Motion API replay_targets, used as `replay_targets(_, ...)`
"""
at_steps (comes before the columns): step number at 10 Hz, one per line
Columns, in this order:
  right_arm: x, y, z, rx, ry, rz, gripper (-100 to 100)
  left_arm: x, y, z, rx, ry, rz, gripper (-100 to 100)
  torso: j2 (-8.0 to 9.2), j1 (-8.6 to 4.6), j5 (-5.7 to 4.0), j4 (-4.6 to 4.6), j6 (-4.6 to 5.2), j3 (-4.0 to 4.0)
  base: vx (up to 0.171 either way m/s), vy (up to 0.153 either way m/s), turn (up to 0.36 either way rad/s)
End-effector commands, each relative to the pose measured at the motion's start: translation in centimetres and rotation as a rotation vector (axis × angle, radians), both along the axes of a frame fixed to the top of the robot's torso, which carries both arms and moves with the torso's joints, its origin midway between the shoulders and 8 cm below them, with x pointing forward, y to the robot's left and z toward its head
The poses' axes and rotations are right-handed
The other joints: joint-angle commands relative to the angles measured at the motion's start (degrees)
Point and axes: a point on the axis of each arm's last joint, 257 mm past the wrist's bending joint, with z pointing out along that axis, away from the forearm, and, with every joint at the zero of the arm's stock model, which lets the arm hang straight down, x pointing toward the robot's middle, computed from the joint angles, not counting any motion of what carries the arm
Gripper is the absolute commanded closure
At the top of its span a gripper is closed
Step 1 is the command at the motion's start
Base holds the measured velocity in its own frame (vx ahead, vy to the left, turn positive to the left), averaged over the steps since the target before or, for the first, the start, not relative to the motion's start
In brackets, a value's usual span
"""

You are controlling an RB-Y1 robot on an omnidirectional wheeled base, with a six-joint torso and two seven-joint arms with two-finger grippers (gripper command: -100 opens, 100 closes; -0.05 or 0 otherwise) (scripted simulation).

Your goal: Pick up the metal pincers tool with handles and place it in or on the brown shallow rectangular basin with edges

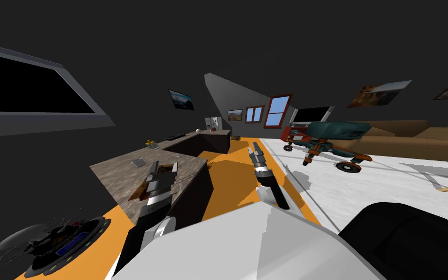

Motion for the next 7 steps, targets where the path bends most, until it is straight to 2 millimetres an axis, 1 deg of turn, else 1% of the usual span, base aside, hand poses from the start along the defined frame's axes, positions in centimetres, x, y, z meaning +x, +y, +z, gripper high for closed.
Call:
replay_targets(1, 0.0, 0.0, 0.0, 0.0, 0.0, 0.0, 0, 0.7, 0.4, -0.9, -0.061, 0.012, -0.031, -100, 0.0, 0.0, 0.0, 0.0, 0.0, 0.0, -0.024, -0.106, 0.096)
replay_targets(3, 0.0, 0.0, 0.0, 0.0, 0.0, 0.0, 0, 1.5, 1.0, -2.1, -0.141, 0.027, -0.063, -100, -0.03, 0.03, 0.0, 0.0, 0.01, -0.01, -0.016, -0.095, 0.084)
replay_targets(5, 0.0, 0.0, 0.0, 0.0, 0.0, 0.0, 0, 2.2, 1.7, -3.4, -0.225, 0.04, -0.091, -100, -0.06, -0.04, -0.01, -0.01, 0.0, -0.03, -0.005, -0.12, 0.098)
replay_targets(6, 0.0, 0.0, 0.0, 0.0, 0.0, 0.0, 0, 2.2, 1.7, -3.4, -0.232, 0.04, -0.092, -100, -0.08, -0.05, -0.01, -0.01, 0.01, -0.04, -0.014, -0.078, 0.036)
replay_targets(7, 0.0, 0.0, 0.0, 0.0, 0.0, 0.0, 0, 2.6, 2.1, -4.1, -0.274, 0.046, -0.105, -100, -0.06, 0.08, 0.01, -0.01, 0.02, -0.03, -0.003, -0.064, 0.06)
